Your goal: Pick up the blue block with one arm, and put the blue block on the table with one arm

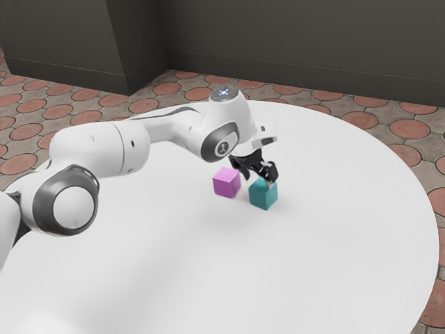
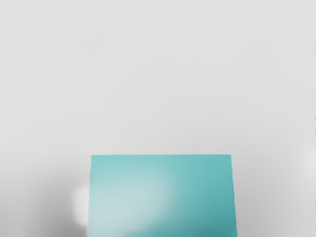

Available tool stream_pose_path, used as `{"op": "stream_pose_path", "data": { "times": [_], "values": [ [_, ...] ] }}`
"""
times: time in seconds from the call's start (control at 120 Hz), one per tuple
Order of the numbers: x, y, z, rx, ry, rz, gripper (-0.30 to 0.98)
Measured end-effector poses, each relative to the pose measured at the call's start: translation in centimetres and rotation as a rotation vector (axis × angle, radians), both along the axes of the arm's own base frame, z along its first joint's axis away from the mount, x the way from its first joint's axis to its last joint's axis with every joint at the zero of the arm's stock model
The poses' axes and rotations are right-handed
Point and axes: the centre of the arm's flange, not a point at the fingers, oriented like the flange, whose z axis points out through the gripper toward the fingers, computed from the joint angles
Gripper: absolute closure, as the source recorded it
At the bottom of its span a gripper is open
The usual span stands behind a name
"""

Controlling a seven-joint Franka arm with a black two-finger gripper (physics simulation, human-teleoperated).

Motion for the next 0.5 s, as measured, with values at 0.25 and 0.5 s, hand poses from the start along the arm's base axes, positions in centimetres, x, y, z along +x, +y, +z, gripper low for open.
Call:
{"op": "stream_pose_path", "data": {
  "times": [0.25, 0.5],
  "values": [
    [-4.4, 4.3, 14.6, 0.036, 0.022, 0.104, 0.03],
    [-20.1, 19.9, 31.9, 0.061, 0.162, 0.394, 0.01]
  ]
}}
